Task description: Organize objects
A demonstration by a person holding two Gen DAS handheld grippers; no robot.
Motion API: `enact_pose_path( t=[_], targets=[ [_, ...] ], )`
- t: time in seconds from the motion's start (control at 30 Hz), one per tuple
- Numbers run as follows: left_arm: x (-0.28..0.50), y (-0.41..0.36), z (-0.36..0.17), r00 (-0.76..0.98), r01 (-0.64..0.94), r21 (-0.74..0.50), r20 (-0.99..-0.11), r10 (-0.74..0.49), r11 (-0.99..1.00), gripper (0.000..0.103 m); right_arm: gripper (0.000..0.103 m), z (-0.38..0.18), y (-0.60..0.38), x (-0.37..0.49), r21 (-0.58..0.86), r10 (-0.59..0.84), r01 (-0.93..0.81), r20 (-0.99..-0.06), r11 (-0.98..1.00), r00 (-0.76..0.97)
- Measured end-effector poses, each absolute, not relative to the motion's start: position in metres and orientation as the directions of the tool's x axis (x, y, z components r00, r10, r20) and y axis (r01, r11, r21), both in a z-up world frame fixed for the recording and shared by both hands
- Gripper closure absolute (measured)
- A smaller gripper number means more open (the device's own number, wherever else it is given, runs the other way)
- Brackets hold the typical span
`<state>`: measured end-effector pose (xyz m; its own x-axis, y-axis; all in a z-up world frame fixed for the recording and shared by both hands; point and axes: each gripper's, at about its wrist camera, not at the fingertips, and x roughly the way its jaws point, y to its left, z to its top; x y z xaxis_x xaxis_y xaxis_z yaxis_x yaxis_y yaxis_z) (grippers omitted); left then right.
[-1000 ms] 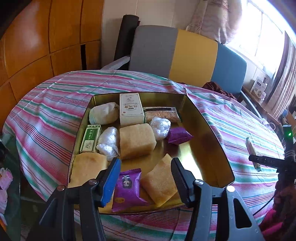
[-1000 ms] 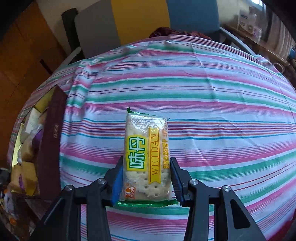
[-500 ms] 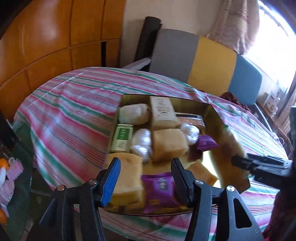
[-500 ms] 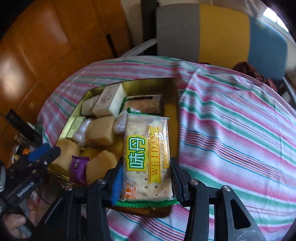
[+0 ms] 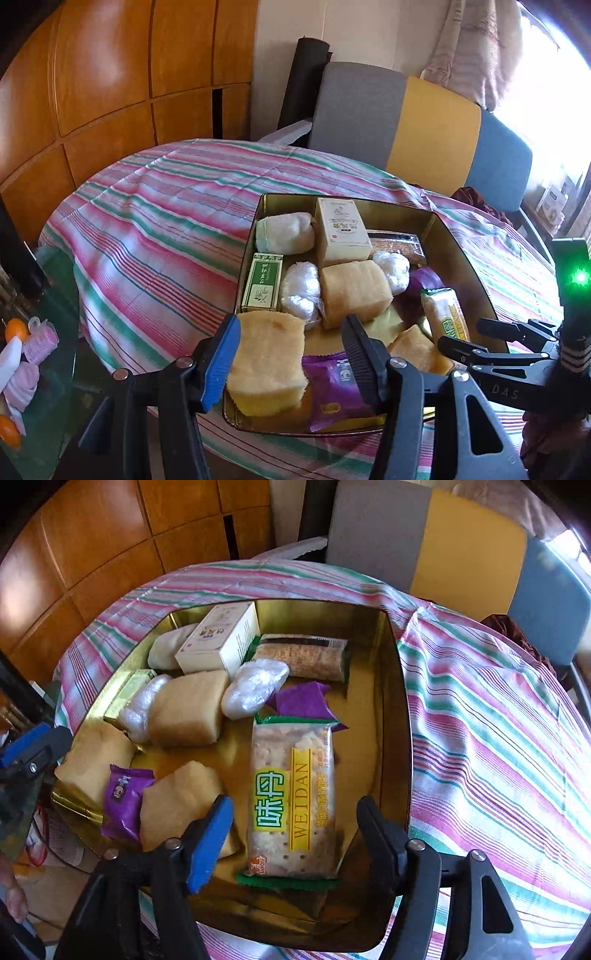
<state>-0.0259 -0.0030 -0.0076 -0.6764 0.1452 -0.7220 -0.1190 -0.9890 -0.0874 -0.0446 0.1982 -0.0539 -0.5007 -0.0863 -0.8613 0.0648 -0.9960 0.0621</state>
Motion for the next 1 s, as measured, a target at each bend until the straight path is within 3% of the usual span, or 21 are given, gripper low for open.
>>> enact_pose_path(
  t=[0.37, 0.57, 0.83, 1.0],
  targets=[
    [-0.008, 0.012, 0.030, -0.764, -0.042, -0.013, -0.644, 0.040, -0.999, 0.031, 0.026, -0.026, 0.195, -0.015, 0.059, -0.049, 0.006, -0.764, -0.998, -0.644],
    [0.010, 0.031, 0.042, -0.786, -0.073, 0.044, -0.617, 0.030, -0.996, 0.031, 0.024, -0.013, 0.193, 0.007, 0.068, -0.043, -0.008, -0.715, -0.998, -0.698],
    [0.011, 0.038, 0.029, -0.722, -0.138, -0.023, -0.682, 0.117, -0.990, 0.031, 0.024, -0.012, 0.188, 0.022, 0.075, -0.049, -0.005, -0.698, -0.997, -0.714],
    [0.009, 0.035, 0.023, -0.717, -0.122, -0.029, -0.689, 0.109, -0.992, 0.031, 0.024, -0.009, 0.191, 0.024, 0.067, -0.017, -0.040, -0.684, -0.997, -0.729]
  ],
)
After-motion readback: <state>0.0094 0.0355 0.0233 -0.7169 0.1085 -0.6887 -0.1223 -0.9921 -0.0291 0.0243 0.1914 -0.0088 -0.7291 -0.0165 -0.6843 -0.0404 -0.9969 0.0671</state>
